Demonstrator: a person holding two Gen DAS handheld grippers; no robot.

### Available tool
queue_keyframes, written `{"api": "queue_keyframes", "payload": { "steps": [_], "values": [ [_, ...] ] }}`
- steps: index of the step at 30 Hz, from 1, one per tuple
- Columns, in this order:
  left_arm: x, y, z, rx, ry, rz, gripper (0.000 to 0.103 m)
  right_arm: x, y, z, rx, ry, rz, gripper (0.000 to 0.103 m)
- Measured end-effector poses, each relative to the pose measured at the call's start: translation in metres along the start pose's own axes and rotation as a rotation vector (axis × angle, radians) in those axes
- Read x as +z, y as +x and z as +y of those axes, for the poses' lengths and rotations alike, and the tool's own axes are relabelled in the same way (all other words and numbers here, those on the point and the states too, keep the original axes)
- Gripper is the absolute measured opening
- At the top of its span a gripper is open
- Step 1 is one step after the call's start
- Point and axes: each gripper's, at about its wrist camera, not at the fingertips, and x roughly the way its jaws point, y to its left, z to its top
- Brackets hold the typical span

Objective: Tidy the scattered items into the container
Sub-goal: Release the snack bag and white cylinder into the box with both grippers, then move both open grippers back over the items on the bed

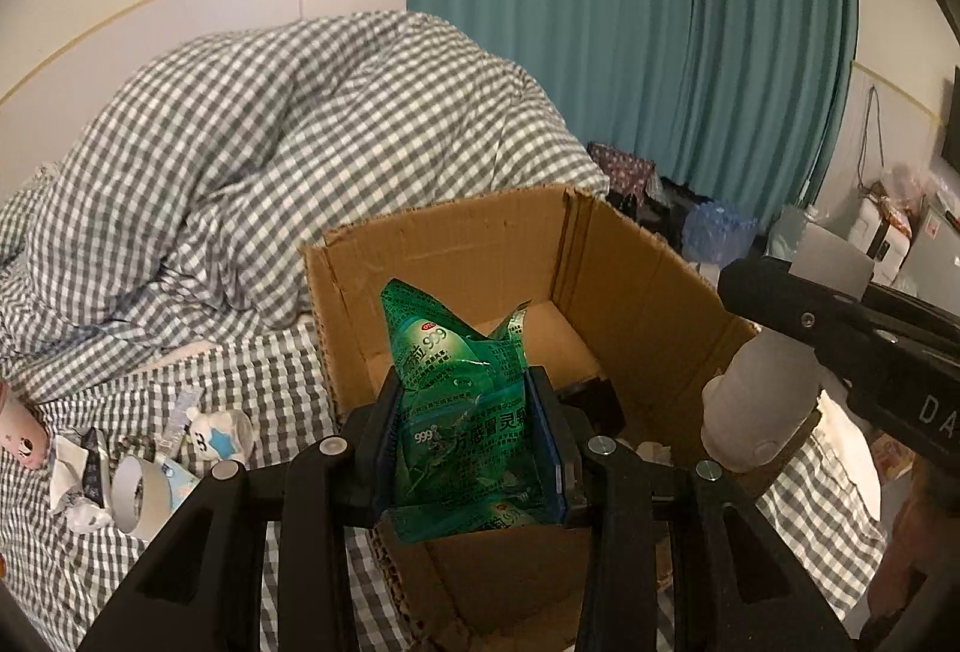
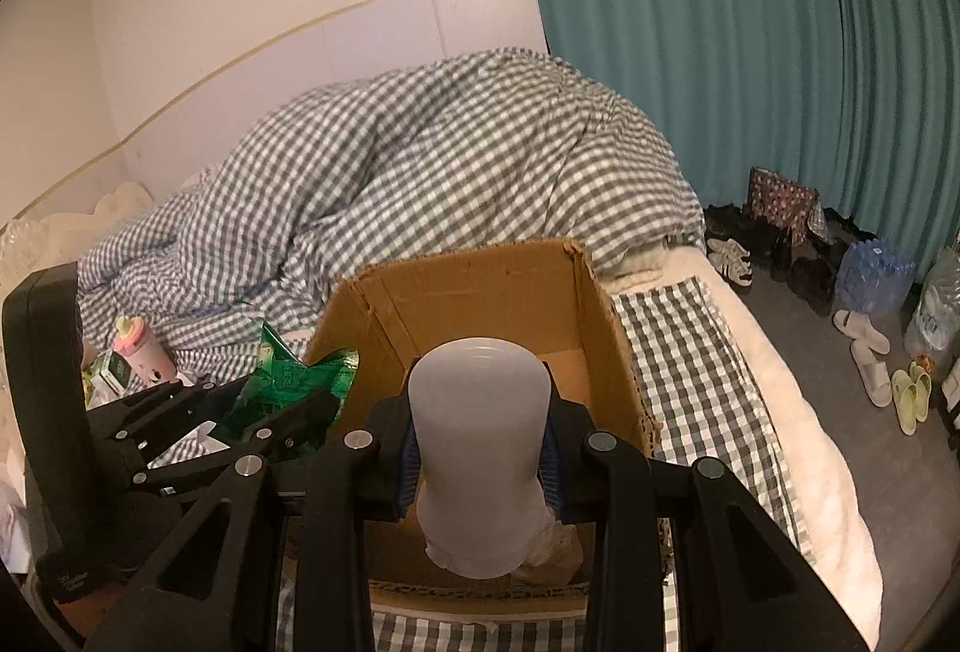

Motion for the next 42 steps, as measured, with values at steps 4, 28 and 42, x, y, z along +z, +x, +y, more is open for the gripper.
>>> {"api": "queue_keyframes", "payload": {
  "steps": [4, 28, 42],
  "values": [
    [-0.002, 0.009, 0.001, -0.004, 0.002, 0.017, 0.039, -0.005, 0.010, -0.006, -0.006, 0.006, 0.025, 0.031],
    [0.014, -0.058, 0.036, 0.053, -0.041, -0.125, 0.068, 0.004, -0.012, 0.025, -0.048, -0.022, -0.027, 0.074],
    [-0.005, -0.136, 0.075, 0.107, -0.092, -0.211, 0.076, 0.011, -0.072, 0.068, -0.049, -0.035, -0.135, 0.084]
  ]
}}
